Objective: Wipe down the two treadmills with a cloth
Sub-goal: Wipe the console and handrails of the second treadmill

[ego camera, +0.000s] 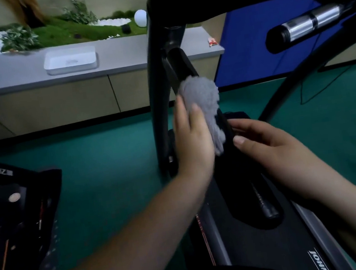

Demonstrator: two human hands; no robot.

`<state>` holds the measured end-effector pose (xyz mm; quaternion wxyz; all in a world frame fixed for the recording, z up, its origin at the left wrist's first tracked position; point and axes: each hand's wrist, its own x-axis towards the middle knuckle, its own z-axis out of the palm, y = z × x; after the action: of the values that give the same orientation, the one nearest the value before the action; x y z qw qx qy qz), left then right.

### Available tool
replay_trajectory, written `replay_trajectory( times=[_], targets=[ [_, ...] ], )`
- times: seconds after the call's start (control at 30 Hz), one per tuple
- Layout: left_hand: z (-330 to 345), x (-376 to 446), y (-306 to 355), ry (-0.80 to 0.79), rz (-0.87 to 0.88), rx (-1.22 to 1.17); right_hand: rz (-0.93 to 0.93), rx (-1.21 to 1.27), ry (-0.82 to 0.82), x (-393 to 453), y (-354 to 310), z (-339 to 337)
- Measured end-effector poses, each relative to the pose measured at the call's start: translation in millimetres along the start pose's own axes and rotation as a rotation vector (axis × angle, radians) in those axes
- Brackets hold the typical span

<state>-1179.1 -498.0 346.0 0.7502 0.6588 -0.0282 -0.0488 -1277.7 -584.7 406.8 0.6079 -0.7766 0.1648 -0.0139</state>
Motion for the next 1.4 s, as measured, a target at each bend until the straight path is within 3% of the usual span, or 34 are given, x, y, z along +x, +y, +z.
replay_trajectory(
  times=[0.1,0.33,0.57,0.8,0.9,1.07,1.13,1.27,1.4],
  targets=[
    [-1.3,-24.4,-3.8,-0.024,-0.015,-0.087,0.028,-0.019,0.075,-0.8,0.6,9.0],
    [-4.9,97.0,7.9,-0.008,-0.038,-0.018,0.019,-0.089,0.225,-3.9,-0.4,23.1],
    [1.8,12.9,-1.1,0.063,-0.057,-0.13,0.013,-0.172,0.265,-2.8,-0.4,24.1],
    [2.5,172.7,12.1,0.075,-0.198,0.003,0.023,-0.135,0.265,-5.1,-3.3,26.2],
    [0.6,150.6,8.3,0.063,-0.161,-0.081,0.016,-0.128,0.268,-5.3,-2.7,26.7],
    [-8.2,37.7,-9.4,-0.072,-0.037,-0.116,0.023,-0.093,0.27,-3.5,-1.9,27.0],
    [-1.9,64.7,-10.1,-0.067,-0.011,-0.048,0.026,-0.109,0.264,-3.3,-1.4,26.4],
    [-2.3,155.1,9.6,-0.006,-0.162,0.021,0.026,-0.118,0.266,-5.5,-2.1,25.1],
    [-2.2,140.7,7.6,-0.017,-0.097,-0.034,0.015,-0.121,0.283,-6.2,-2.2,24.9]
  ],
)
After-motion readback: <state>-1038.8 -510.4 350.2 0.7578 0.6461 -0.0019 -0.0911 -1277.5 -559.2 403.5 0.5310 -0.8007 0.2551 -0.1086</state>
